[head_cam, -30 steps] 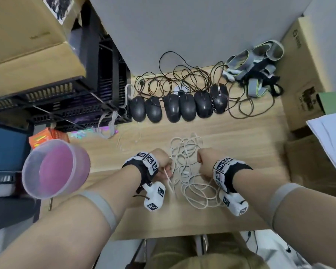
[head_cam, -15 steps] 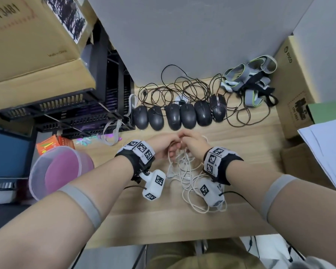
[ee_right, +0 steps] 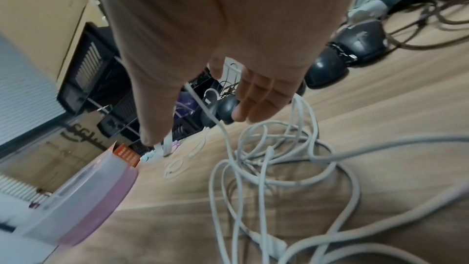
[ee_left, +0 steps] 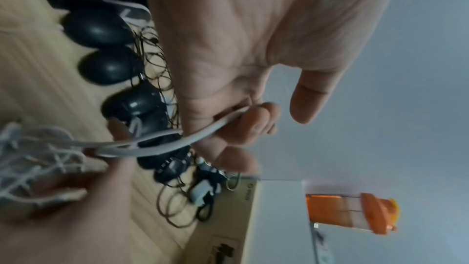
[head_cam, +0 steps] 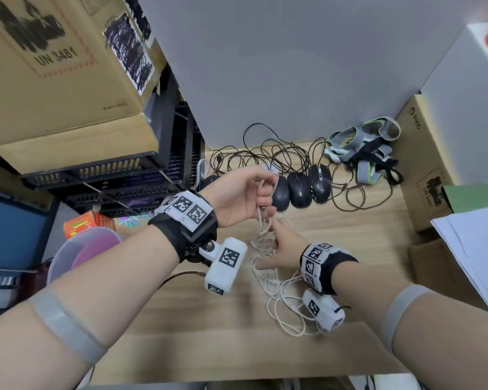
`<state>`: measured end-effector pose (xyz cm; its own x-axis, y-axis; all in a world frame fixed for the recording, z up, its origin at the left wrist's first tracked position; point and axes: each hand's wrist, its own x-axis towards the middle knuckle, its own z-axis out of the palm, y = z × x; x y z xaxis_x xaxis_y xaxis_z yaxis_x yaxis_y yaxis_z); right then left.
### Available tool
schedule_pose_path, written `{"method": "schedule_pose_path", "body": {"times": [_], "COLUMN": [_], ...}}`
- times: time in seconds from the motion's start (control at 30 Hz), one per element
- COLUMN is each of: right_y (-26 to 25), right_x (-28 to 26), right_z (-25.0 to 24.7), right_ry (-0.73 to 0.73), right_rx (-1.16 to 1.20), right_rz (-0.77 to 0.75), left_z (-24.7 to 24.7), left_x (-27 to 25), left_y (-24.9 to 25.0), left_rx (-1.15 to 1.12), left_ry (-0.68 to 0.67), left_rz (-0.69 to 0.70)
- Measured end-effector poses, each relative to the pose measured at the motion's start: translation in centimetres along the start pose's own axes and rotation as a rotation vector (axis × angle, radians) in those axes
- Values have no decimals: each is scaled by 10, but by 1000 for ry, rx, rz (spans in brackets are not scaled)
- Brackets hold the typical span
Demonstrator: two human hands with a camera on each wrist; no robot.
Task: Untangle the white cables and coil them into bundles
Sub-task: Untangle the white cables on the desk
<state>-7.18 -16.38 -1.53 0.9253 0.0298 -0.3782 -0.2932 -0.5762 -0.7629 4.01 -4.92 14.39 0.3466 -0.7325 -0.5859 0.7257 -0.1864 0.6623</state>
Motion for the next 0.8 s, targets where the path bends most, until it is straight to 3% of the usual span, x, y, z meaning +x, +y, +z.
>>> {"method": "schedule_pose_path", "body": {"times": [0.17, 0.27, 0.4, 0.47, 0.53, 0.63, 0.7, 0.8], "right_y": [-18, -34, -55, -59, -62, -63, -57, -45], "right_x": [1, -1, 1, 0, -3, -10, -10, -4], "right_z": [10, 10, -5, -20, -37, -56, -64, -78], "right_ry": [-125, -94, -4, 7, -38, -109, -99, 17], "right_rx": [-47, 122, 696, 945, 1110, 1283, 1372, 1542], "right_rz": [27, 46, 174, 181, 197, 247, 270, 322], "left_z": [23, 21, -8, -24, -37, -39, -34, -36], "left_x": [-10, -6, 9, 12, 15, 21, 23, 25], "left_y": [17, 24, 16, -3, -34, -72, -80, -81], "left_rx": [-207, -107, 407, 680, 834, 699, 710, 903], "left_ry": [-143, -148, 293, 381, 225, 35, -35, -45], "left_rz": [25, 33, 81, -30, -188, -250, -248, -240]}}
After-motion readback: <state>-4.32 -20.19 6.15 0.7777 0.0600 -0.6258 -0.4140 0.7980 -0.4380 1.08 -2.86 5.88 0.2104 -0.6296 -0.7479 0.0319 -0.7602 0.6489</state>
